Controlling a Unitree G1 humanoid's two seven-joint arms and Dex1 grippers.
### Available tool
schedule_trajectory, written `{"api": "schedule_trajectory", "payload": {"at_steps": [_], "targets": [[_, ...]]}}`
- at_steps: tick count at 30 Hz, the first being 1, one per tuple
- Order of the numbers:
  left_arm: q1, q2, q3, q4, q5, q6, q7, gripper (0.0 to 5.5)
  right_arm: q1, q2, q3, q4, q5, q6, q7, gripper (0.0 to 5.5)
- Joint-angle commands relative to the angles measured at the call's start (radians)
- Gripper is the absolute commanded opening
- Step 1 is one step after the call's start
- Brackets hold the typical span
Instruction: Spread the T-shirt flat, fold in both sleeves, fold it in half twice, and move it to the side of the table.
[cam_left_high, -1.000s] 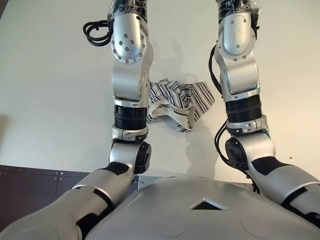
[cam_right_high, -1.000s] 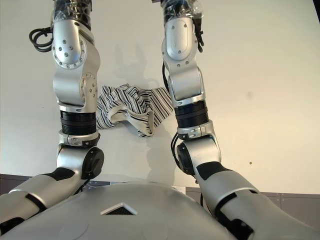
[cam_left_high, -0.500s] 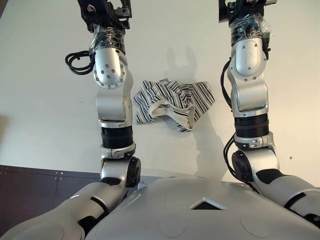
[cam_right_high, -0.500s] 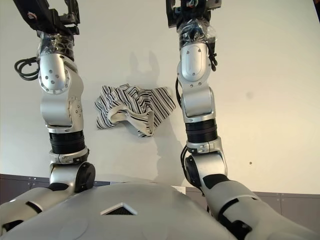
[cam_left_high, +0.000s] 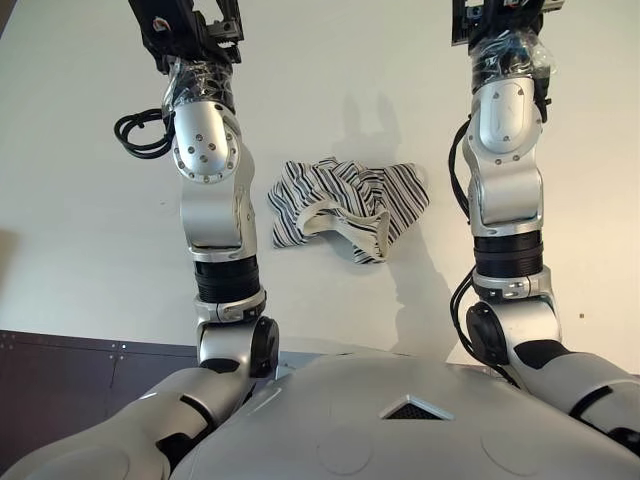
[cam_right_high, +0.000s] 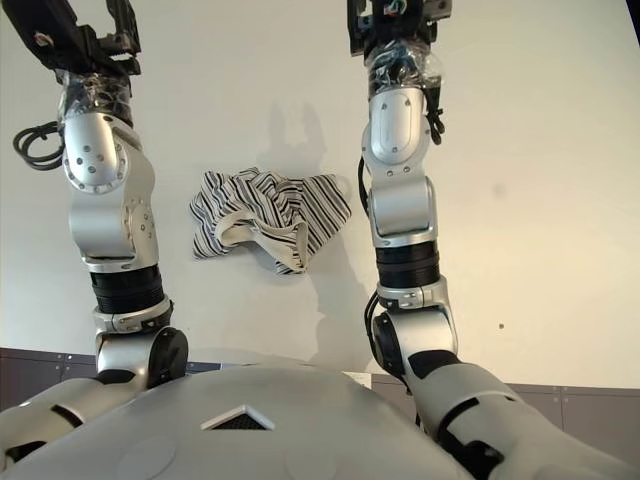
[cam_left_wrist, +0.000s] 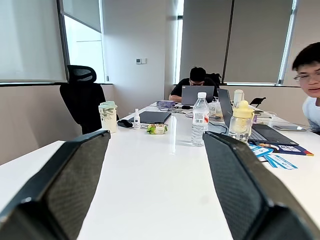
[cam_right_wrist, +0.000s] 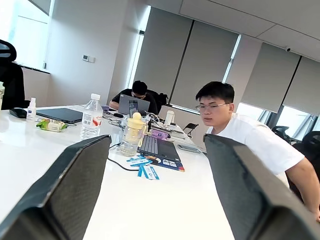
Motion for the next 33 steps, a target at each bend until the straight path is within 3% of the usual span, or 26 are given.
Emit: {"api": "schedule_trajectory", "payload": {"at_steps": [1, 5, 8, 10, 15, 21, 26, 29, 33], "targets": [[-0.014, -0.001, 0.006, 0.002, 0.004, 0.006, 0.009, 3.42, -0.028, -0.007, -0.006, 0.018, -0.007, 0.011, -0.002, 3.42], [0.048, 0.051, -0.002, -0.054, -0.083, 0.026, -0.137, 3.42, 0.084, -0.088, 0.059, -0.045, 0.020, 0.002, 0.175, 3.42], [0.250, 0.230, 0.002, -0.208, -0.254, 0.078, -0.453, 3.42, 0.306, -0.303, 0.153, -0.221, 0.124, -0.030, 0.527, 3.42], [0.397, 0.320, 0.043, -0.284, -0.323, 0.104, -0.574, 3.42, 0.420, -0.412, 0.174, -0.340, 0.187, -0.018, 0.679, 3.42], [0.673, 0.607, 0.063, -0.343, -0.278, 0.008, -0.861, 3.42, 0.621, -0.573, 0.139, -0.527, 0.238, 0.033, 0.814, 3.42], [0.682, 0.651, -0.127, -0.213, -0.005, -0.197, -0.830, 3.42, 0.525, -0.472, 0.232, -0.401, 0.062, 0.042, 0.669, 3.42], [0.599, 0.694, -0.341, 0.006, 0.274, -0.367, -0.806, 3.42, 0.446, -0.508, 0.352, -0.099, -0.136, -0.035, 0.638, 3.42], [0.521, 0.721, -0.332, 0.160, 0.360, -0.406, -0.732, 3.42, 0.386, -0.539, 0.300, 0.046, -0.178, -0.024, 0.579, 3.42], [0.465, 0.761, -0.201, 0.298, 0.369, -0.335, -0.608, 3.42, 0.271, -0.608, 0.088, 0.187, -0.192, -0.012, 0.350, 3.42]]}}
